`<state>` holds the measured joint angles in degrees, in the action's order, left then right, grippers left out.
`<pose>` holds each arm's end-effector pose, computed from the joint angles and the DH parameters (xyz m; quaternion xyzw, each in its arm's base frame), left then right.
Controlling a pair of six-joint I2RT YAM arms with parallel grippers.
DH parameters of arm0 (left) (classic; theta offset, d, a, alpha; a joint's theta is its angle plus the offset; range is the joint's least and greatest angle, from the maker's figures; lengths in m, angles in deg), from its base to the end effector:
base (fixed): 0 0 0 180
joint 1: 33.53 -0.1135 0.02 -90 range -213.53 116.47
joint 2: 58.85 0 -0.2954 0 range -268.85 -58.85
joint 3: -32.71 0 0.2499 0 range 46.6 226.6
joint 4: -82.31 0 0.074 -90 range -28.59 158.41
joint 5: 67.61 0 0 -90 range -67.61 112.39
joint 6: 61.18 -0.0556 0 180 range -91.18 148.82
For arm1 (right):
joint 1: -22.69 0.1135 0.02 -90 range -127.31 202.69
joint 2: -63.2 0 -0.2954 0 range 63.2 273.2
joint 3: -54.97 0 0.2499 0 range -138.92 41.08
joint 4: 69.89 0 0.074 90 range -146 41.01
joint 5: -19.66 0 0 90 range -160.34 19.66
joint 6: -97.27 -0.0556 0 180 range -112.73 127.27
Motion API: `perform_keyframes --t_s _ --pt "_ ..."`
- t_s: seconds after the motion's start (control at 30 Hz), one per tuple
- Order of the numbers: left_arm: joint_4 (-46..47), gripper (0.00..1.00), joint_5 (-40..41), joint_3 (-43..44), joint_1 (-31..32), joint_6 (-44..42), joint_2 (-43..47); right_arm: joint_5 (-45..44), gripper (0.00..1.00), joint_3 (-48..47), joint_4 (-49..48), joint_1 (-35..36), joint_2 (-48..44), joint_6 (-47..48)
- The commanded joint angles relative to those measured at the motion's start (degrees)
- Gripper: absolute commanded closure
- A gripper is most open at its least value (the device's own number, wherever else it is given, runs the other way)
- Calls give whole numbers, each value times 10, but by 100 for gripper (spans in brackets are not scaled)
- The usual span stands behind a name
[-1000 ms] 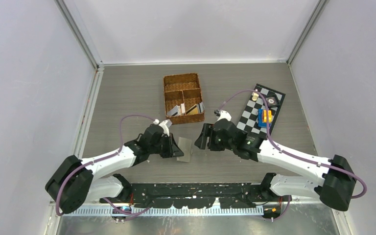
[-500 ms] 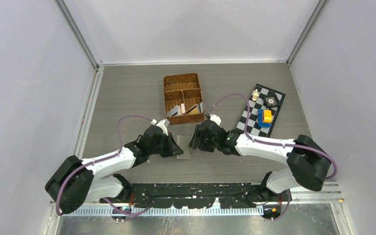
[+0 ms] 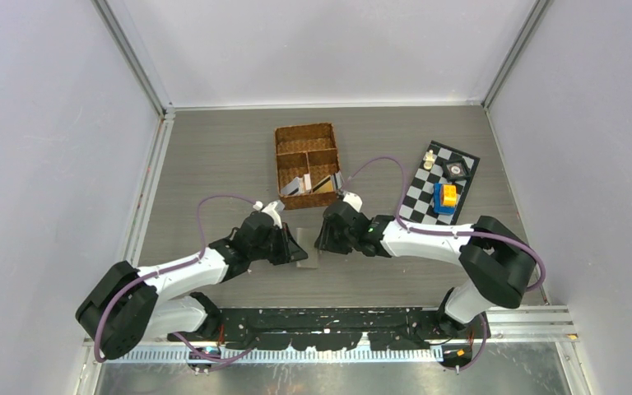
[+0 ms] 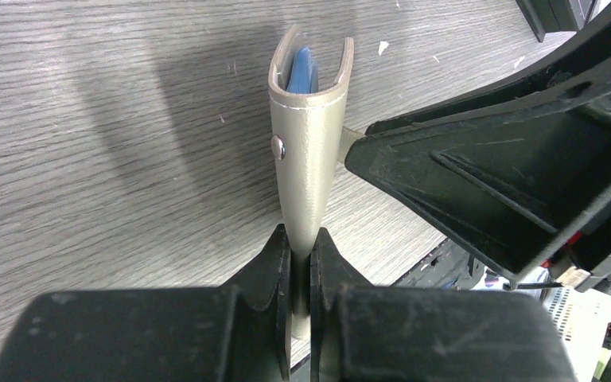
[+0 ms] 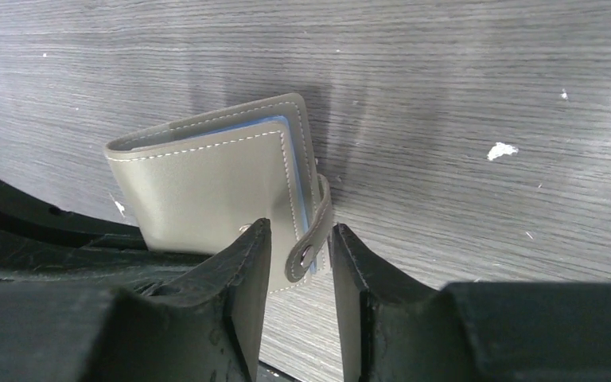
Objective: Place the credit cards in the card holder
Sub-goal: Open the card holder at the center of the board.
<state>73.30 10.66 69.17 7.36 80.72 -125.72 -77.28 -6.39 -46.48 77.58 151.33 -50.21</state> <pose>0.1579 -0.1517 0.1771 -0.0428 0.8995 -0.3714 0.2262 0.1874 0.2548 0.1970 0.0418 0.9378 0.2507 0.2365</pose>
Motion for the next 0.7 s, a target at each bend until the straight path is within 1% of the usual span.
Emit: perform_keyframes --t_s 0.0,0.13,0.17,0.2,0.3,0.4,0.5,0.57,0.67 --pt "21 100 14 -2 3 -12 0 -22 66 -21 7 5 8 -7" --pt "12 98 12 7 2 -18 -5 -24 91 -17 7 6 -2 -4" --pt "3 96 16 12 2 -24 -6 -27 96 -15 7 6 -7 -1" --pt "-7 92 20 17 2 -28 -6 -30 99 -10 6 6 -14 1" --pt "-42 78 31 28 2 -44 0 -39 99 -1 8 6 -37 10" --pt "-63 58 39 29 2 -51 10 -40 99 -2 22 7 -57 23" --pt "-91 41 47 32 2 -62 28 -37 99 -1 34 6 -75 32" --pt "-116 32 53 36 2 -71 44 -36 100 0 41 6 -88 35" --pt "-150 25 59 46 2 -90 70 -32 99 4 50 6 -110 36"
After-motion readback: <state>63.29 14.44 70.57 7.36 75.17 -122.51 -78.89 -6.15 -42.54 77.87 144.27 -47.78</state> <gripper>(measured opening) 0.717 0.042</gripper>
